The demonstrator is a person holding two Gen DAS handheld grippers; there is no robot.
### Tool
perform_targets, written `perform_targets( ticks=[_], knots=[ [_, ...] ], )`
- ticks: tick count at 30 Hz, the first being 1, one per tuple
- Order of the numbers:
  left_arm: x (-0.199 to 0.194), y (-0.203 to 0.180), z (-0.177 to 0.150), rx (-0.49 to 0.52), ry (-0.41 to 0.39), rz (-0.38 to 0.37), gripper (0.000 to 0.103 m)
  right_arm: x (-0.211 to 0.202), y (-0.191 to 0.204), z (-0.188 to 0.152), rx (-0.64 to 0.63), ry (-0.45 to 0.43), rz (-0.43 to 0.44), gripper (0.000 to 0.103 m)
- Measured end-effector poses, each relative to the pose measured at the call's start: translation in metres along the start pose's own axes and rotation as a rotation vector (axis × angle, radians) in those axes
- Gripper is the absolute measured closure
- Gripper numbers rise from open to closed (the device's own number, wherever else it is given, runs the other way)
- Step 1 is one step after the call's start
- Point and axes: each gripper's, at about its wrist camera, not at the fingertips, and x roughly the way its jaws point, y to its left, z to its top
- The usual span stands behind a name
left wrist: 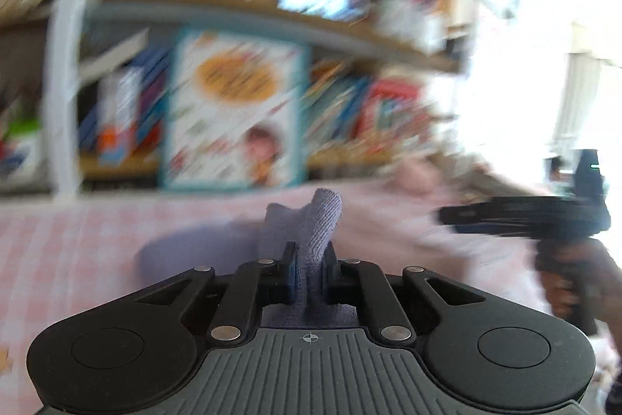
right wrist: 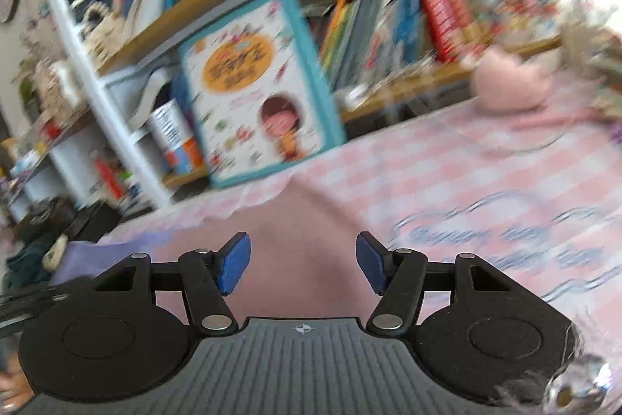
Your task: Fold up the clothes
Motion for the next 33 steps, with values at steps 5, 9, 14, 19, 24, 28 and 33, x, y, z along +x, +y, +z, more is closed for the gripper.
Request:
perform_targets(
  ticks=[5,9,14,19,24,28,33],
  knots=[
    [-0.019,-0.042,0.006,0.137,0.005,-0.334,0.092,-0.03,-0.015,0.022,0.016,-0.111,-0.104,0.045],
    [-0.003,-0.071,-0.023,0.252,0.186,-0.551,0.089,-0.05,-0.021,0.035,0.032,-0.189,-0.136,0.044],
    [-0.008,-0.076,-0.043,0.369,0.233,-0.534,0.061,-0.063,-0.019,0.045,0.007,-0.217,-0.141,0.037],
    [-0.023,-0.042,-0.024,0.268,0.119,-0.433,0.023,-0.051,-0.006,0.041,-0.028,-0.155,-0.089,0.034],
    [-0.029,-0.014,-0.009,0.121,0.043,-0.357,0.023,-0.025,0.012,0.027,-0.003,-0.05,0.032,0.032],
    [-0.017,0.0,-0.008,0.059,0.074,-0.233,0.023,-0.002,0.029,0.014,0.012,0.047,0.121,0.029],
    [0.004,0.006,-0.015,0.104,0.134,-0.043,0.023,0.024,0.042,0.001,0.03,0.143,0.162,0.028]
  ],
)
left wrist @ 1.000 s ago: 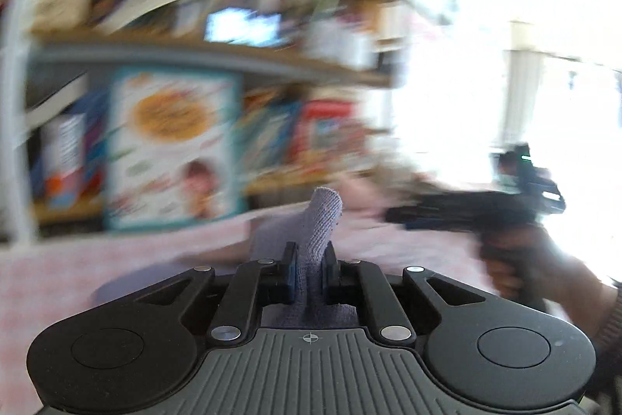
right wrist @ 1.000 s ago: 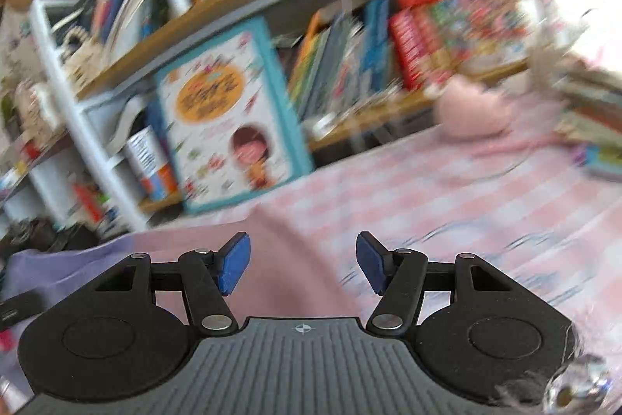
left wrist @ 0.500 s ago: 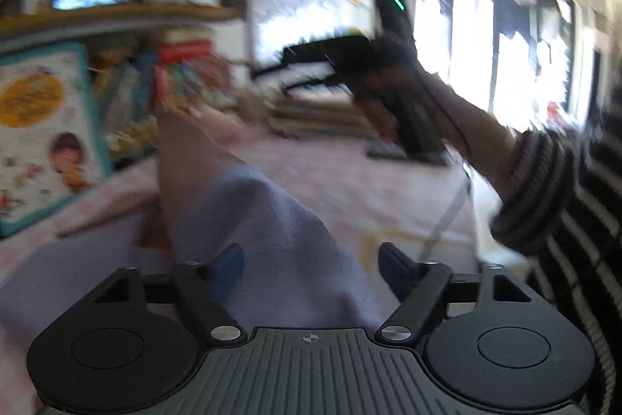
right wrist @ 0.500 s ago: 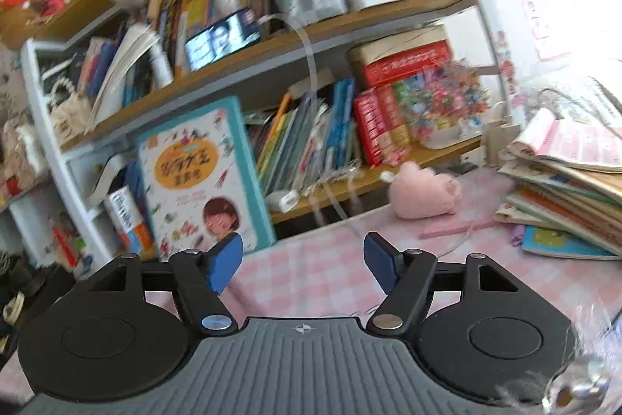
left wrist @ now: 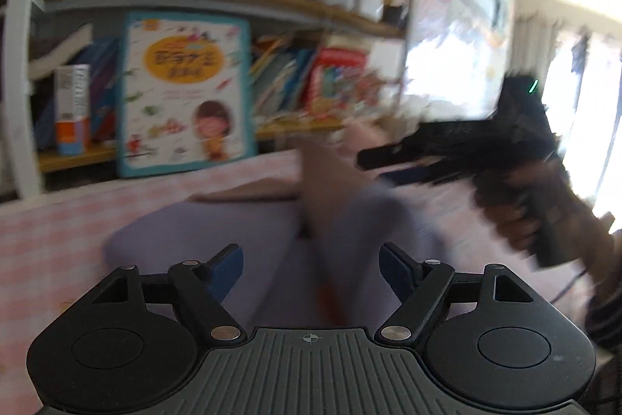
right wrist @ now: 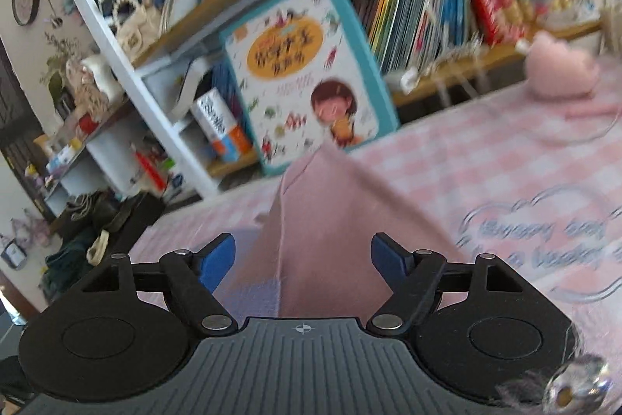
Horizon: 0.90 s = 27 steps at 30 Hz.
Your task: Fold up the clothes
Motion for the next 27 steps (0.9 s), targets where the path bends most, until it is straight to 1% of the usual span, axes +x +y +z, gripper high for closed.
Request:
perform_targets(
  ticks=[1,2,3,4,5,6,7,8,9,11,13,16,18,20,22,25,27],
  knots=[
    [0.004,-0.004,-0.003,0.051,0.019,0.051,0.023,0.005,0.001,-0.002,0.0,0.012,0.002,0.028],
    [0.006,-0.008,-0.007,0.099,0.035,0.086,0.023,0.01,0.003,-0.003,0.0,0.022,0.003,0.028],
    [0.012,-0.013,-0.009,0.15,0.057,0.116,0.023,0.013,0.005,-0.004,-0.001,0.025,0.003,0.029],
    [0.017,-0.018,-0.011,0.202,0.078,0.146,0.023,0.017,0.006,-0.005,0.0,0.026,0.003,0.032],
    [0.023,-0.02,-0.012,0.228,0.088,0.158,0.023,0.021,0.007,-0.005,-0.001,0.032,0.004,0.033],
    [0.028,-0.023,-0.013,0.253,0.097,0.169,0.023,0.026,0.008,-0.006,-0.004,0.044,0.006,0.039],
    [0.03,-0.024,-0.013,0.255,0.1,0.171,0.023,0.03,0.009,-0.007,-0.006,0.055,0.008,0.05],
    [0.033,-0.024,-0.013,0.253,0.102,0.173,0.023,0.034,0.01,-0.008,-0.013,0.068,0.009,0.056],
    [0.036,-0.024,-0.013,0.252,0.104,0.175,0.023,0.035,0.011,-0.008,-0.023,0.08,0.012,0.065],
    [0.041,-0.024,-0.012,0.248,0.108,0.178,0.023,0.035,0.012,-0.009,-0.048,0.101,0.02,0.076],
    [0.046,-0.028,-0.013,0.274,0.115,0.182,0.023,0.022,0.014,-0.009,-0.081,0.083,0.009,0.1],
    [0.051,-0.032,-0.012,0.3,0.118,0.189,0.023,-0.009,0.016,-0.008,-0.126,0.037,-0.024,0.1],
    [0.051,-0.033,-0.011,0.3,0.112,0.193,0.023,-0.041,0.015,-0.011,-0.125,0.007,-0.066,0.1],
    [0.051,-0.031,-0.011,0.289,0.108,0.19,0.023,-0.074,0.01,-0.022,-0.108,0.004,-0.135,0.1],
    [0.052,-0.029,-0.011,0.281,0.109,0.187,0.023,-0.102,0.004,-0.037,-0.065,0.031,-0.199,0.1],
    [0.058,-0.03,-0.013,0.294,0.125,0.213,0.023,-0.133,-0.01,-0.066,0.026,0.098,-0.279,0.101],
    [0.062,-0.032,-0.014,0.309,0.127,0.231,0.024,-0.143,-0.011,-0.081,0.061,0.135,-0.3,0.101]
  ],
)
